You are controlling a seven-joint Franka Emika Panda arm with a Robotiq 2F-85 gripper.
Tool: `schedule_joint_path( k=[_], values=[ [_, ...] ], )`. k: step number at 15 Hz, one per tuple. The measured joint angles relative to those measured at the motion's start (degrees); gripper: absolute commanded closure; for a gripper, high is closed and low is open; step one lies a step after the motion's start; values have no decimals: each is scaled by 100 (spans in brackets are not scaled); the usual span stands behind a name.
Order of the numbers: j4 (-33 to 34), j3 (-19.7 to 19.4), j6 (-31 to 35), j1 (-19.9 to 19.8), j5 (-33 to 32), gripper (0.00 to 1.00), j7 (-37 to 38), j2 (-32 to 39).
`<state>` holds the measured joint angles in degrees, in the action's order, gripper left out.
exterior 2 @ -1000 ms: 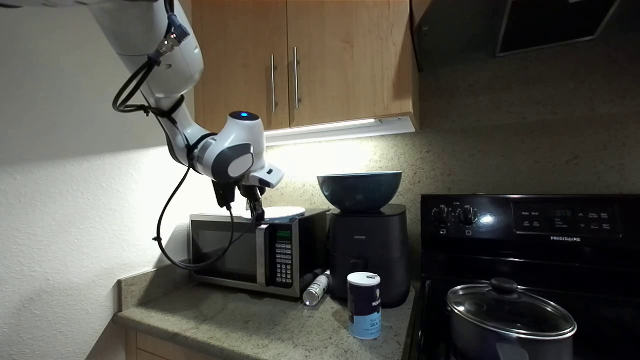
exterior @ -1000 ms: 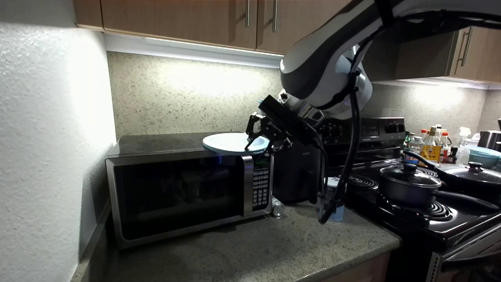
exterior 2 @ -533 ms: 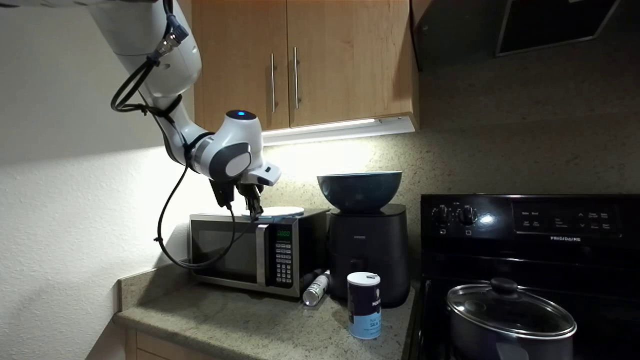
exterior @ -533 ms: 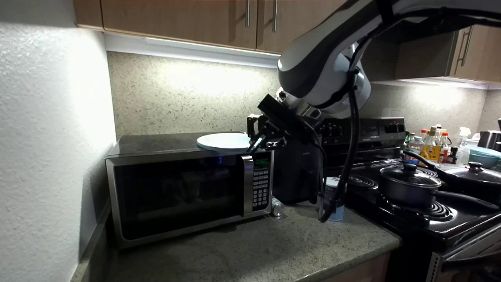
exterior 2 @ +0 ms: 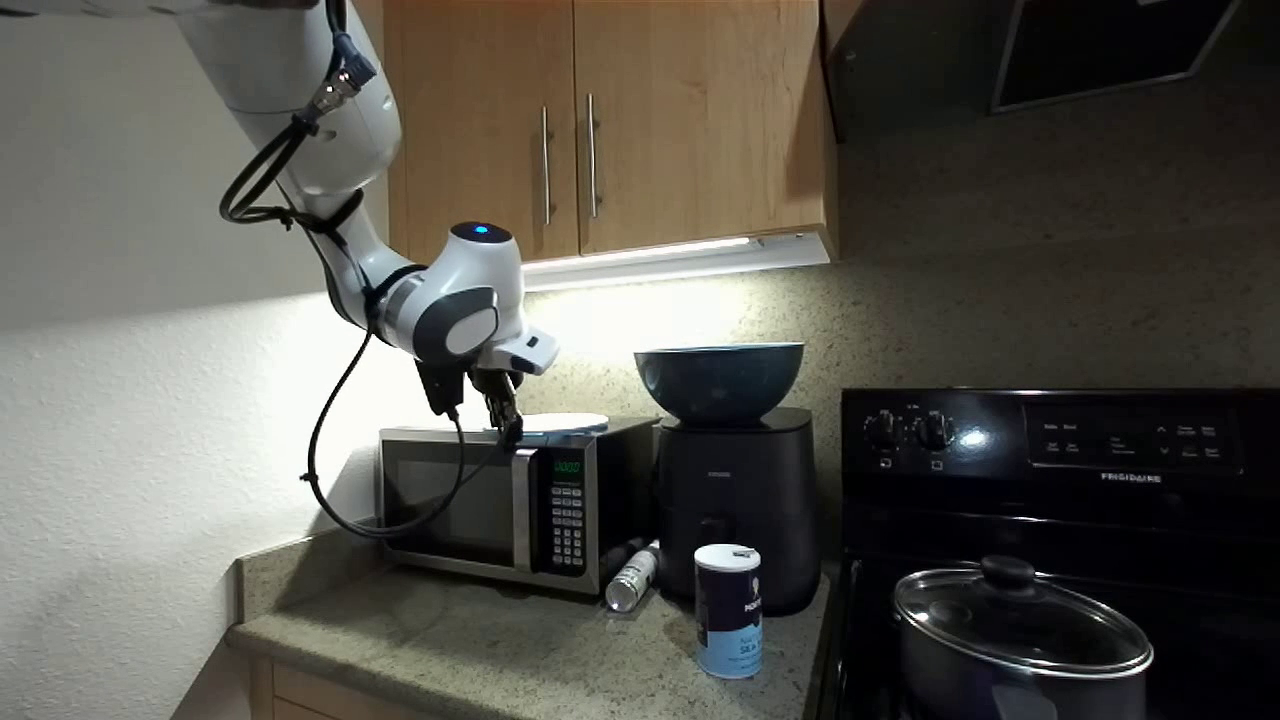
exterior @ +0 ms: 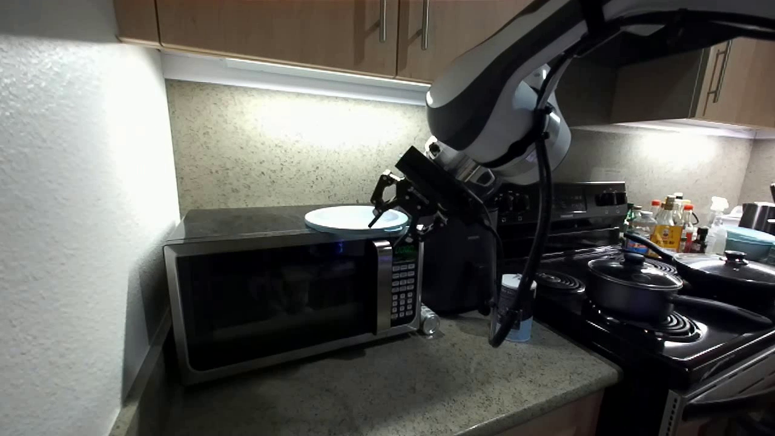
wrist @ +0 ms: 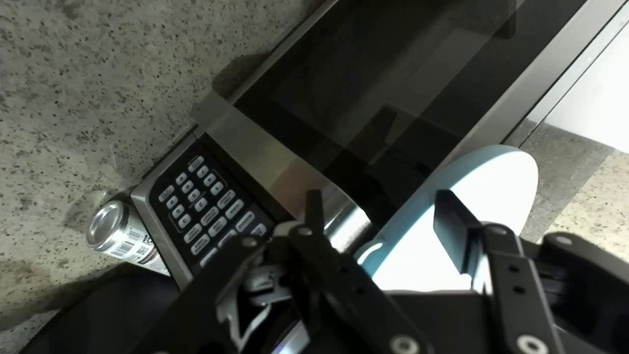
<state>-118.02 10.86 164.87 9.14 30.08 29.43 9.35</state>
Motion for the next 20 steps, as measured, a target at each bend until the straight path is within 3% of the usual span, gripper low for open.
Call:
schedule_joint_path(
  k=[2,3,4,5,6,14,15,16,20],
  values=[
    [131,140,134,-17,477,1,-257,120],
    [232,237,265,-39,795,0,-451,224],
    [348,341,447,-72,1096,7,-651,349],
    [463,429,648,-97,1331,0,-809,479],
    [558,489,775,-122,1458,0,-913,591],
    [706,499,892,-160,1493,0,-943,768],
    [720,483,907,-165,1493,9,-943,777],
    [739,468,923,-168,1493,27,-944,789],
    [802,454,1008,-190,1493,55,-946,838]
  ],
)
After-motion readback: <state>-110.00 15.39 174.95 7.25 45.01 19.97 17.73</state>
